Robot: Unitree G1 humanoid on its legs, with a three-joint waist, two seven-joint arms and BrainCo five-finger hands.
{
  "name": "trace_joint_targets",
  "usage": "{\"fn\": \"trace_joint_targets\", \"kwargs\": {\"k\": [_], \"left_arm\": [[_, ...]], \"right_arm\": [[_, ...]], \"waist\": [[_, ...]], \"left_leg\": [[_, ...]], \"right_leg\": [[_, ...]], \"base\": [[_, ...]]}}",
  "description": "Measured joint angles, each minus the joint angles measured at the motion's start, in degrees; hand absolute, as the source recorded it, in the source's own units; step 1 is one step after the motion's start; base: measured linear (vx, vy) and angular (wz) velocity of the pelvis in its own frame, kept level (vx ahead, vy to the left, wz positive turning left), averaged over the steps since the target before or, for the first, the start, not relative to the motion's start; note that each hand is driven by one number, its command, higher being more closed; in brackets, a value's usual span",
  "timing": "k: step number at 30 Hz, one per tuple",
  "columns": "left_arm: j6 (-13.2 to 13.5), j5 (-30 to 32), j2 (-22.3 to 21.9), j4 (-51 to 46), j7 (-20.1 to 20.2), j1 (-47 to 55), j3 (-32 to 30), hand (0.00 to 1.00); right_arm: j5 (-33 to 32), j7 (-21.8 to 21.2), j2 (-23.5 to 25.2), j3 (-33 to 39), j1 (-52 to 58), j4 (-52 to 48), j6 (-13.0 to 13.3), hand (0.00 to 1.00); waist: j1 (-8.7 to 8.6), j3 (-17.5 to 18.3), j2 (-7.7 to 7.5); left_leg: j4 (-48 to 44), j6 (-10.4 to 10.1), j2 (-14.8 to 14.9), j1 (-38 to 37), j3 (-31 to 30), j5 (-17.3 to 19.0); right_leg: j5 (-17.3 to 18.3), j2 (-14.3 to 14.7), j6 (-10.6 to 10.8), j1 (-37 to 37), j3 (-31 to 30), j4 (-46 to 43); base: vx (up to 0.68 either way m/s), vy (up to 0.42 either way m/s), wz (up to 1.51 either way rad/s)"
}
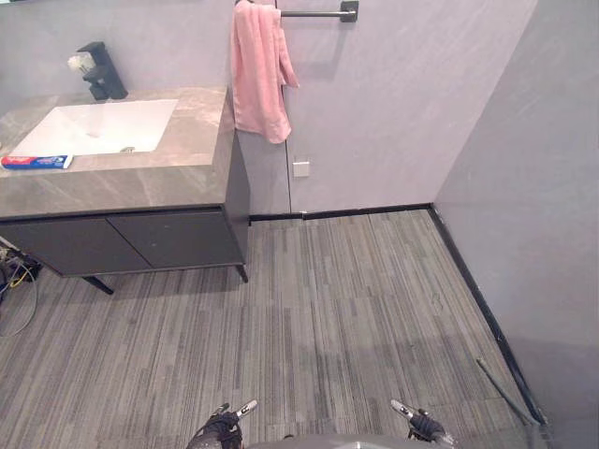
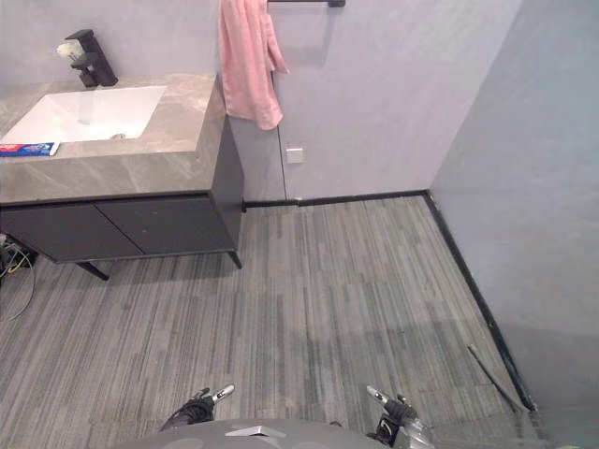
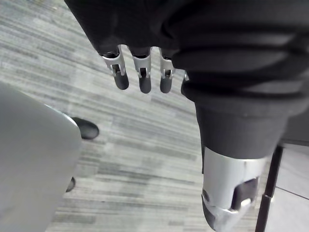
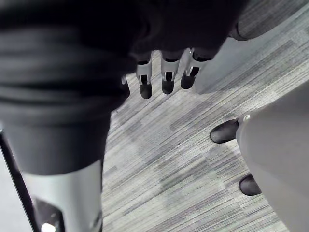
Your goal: Organize washtable
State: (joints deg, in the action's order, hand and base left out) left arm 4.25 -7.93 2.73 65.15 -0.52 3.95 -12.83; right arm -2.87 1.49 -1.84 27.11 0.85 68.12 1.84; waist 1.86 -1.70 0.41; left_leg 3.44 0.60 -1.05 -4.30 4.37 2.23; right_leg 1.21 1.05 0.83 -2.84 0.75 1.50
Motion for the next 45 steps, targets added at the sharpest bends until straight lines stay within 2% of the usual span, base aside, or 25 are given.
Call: {"fn": "trace_joint_targets", "kwargs": {"k": [8, 14, 40, 43, 45], "left_arm": [[0.0, 0.0, -0.1, 0.1, -0.1, 0.5, -0.7, 0.0], [0.3, -0.1, -0.1, 0.1, -0.1, 0.4, -0.5, 0.0], [0.8, -0.9, 0.2, 0.0, 1.2, 0.3, 4.0, 0.0], [0.8, -2.5, 0.7, -0.6, 1.2, 0.2, 6.1, 0.0], [0.8, -3.0, 0.7, -1.1, 1.2, 0.1, 6.0, 0.0]], "right_arm": [[-0.5, -0.4, 0.1, 1.9, -0.1, -0.1, 0.0, 0.0], [-0.5, -0.5, 0.1, 1.4, -0.2, -0.1, 0.0, 0.0], [-0.6, -1.5, 0.1, -2.1, -1.1, -0.1, 0.0, 0.0], [-0.6, -1.5, -0.1, -2.7, -1.7, -0.1, 0.0, 0.0], [-0.6, -1.5, -0.2, -2.7, -2.5, -0.2, -0.1, 0.0]], "waist": [[-1.24, 0.0, -0.12], [-1.28, 0.0, -0.32], [-1.41, -0.3, -0.66], [-1.35, -0.3, -0.56], [-1.4, -1.8, -0.39]], "left_leg": [[1.9, -1.2, 0.1, 0.0, -0.6, -1.0], [1.8, -0.6, 0.1, 0.0, -0.7, -1.3], [1.9, -0.9, 0.1, 0.2, -0.5, -1.1], [1.5, -0.5, 0.1, 2.1, 0.0, -1.4], [0.0, 0.1, -0.1, 2.7, 0.0, -0.6]], "right_leg": [[0.5, -0.1, -0.1, 1.0, 2.0, 0.1], [0.2, -0.1, -0.2, 0.7, 2.2, 0.2], [0.5, -0.1, 0.1, 1.0, 2.7, 0.1], [-0.2, -0.2, 0.2, 2.8, 1.8, -0.2], [0.3, -0.4, 0.7, 3.5, 1.8, -1.7]], "base": [[-0.06, 0.002, 0.05], [0.07, -0.023, 0.02], [-0.01, 0.0, 0.0], [0.03, 0.001, -0.12], [0.04, 0.03, -0.08]]}}
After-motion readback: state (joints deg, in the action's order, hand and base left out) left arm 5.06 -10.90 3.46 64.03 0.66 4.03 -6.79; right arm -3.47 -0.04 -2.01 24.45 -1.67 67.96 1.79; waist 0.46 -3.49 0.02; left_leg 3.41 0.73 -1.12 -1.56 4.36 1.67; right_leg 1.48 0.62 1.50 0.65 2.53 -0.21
